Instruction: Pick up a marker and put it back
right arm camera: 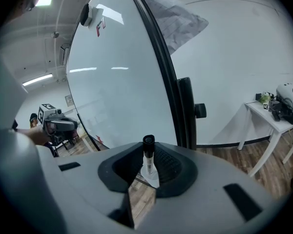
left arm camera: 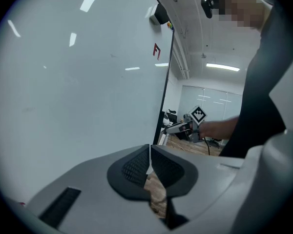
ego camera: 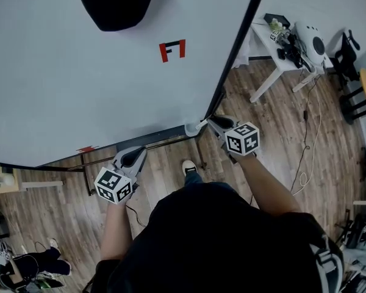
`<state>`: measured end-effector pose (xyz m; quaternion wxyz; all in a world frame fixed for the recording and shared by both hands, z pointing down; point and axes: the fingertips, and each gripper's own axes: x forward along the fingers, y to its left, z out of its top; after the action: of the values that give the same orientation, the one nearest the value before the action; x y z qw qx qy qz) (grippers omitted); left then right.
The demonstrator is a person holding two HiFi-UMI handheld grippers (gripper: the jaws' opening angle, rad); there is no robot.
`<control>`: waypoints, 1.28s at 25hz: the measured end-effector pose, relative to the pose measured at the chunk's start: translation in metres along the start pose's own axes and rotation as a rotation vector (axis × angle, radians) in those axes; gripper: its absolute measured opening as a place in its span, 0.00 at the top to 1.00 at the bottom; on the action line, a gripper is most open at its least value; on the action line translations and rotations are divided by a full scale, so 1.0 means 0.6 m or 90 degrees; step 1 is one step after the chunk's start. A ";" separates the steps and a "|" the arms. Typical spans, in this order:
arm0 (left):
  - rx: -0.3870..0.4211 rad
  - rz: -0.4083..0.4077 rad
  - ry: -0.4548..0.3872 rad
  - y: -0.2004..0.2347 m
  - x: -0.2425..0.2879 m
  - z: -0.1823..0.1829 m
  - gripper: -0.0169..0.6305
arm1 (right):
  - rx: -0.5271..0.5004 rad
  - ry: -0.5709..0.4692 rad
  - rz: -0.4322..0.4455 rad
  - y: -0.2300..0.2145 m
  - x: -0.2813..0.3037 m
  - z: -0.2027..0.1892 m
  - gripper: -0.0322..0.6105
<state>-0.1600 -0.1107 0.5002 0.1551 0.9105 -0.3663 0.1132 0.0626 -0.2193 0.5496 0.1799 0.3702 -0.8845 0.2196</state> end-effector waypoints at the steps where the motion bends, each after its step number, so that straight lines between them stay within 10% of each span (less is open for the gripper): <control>1: -0.004 0.002 0.003 0.004 0.000 -0.004 0.94 | -0.001 0.004 0.001 -0.001 0.008 -0.003 0.85; 32: -0.025 0.019 0.047 0.046 0.023 -0.036 0.94 | -0.020 0.113 0.018 -0.024 0.134 -0.119 0.85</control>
<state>-0.1717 -0.1300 0.5301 0.1846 0.8968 -0.3761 0.1421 0.0312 -0.2373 0.6517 0.2605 0.3339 -0.8735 0.2402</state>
